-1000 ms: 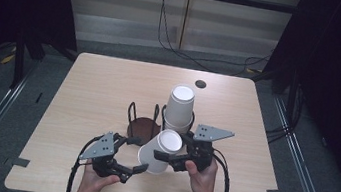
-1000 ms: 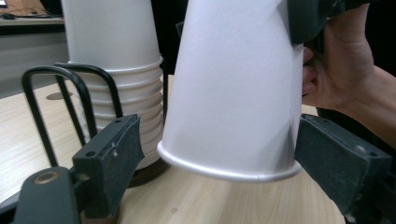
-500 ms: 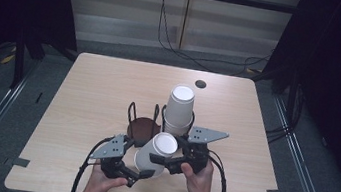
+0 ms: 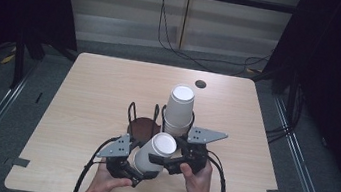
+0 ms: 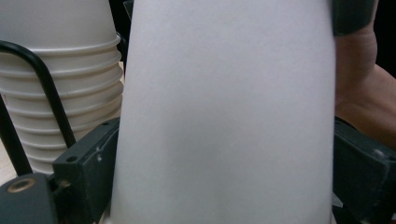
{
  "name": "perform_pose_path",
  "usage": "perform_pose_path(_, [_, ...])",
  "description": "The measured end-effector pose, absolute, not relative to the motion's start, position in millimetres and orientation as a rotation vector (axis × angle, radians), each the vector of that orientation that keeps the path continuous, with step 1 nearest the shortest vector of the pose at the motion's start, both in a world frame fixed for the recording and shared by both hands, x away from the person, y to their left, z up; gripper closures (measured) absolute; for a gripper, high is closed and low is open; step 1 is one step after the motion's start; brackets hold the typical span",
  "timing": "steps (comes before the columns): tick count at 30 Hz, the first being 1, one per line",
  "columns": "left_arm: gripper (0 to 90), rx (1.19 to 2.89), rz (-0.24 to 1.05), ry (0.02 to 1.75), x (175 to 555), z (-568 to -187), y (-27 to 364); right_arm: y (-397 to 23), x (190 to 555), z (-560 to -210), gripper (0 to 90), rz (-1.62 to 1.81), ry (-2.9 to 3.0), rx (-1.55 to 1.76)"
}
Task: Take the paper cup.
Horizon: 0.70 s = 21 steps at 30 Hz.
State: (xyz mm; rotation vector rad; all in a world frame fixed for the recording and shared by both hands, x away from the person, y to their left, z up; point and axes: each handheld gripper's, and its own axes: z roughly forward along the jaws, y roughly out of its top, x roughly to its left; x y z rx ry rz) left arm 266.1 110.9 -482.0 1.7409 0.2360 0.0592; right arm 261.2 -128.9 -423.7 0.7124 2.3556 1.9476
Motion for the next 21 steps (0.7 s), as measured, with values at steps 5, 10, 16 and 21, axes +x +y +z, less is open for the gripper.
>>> perform_pose_path(5, [11.2, 1.756, 0.052, 0.225, 268.3, -482.9, 112.2, -126.9, 262.4, -426.2, 23.6, 1.944, 2.36, 0.724])
perform_pose_path(10, [14.9, 1.746, 0.026, 0.236, 269.8, -482.6, 112.1, -127.6, 262.6, -426.4, 22.6, 1.959, 2.345, 0.734])
perform_pose_path(16, [16.1, 1.771, 0.013, 0.253, 270.8, -483.2, 110.3, -127.8, 262.8, -426.9, 19.2, 1.927, 2.347, 0.755])
perform_pose_path(21, [16.1, 1.793, 0.008, 0.263, 271.9, -483.6, 110.3, -126.8, 264.0, -428.9, 15.7, 1.916, 2.346, 0.767])
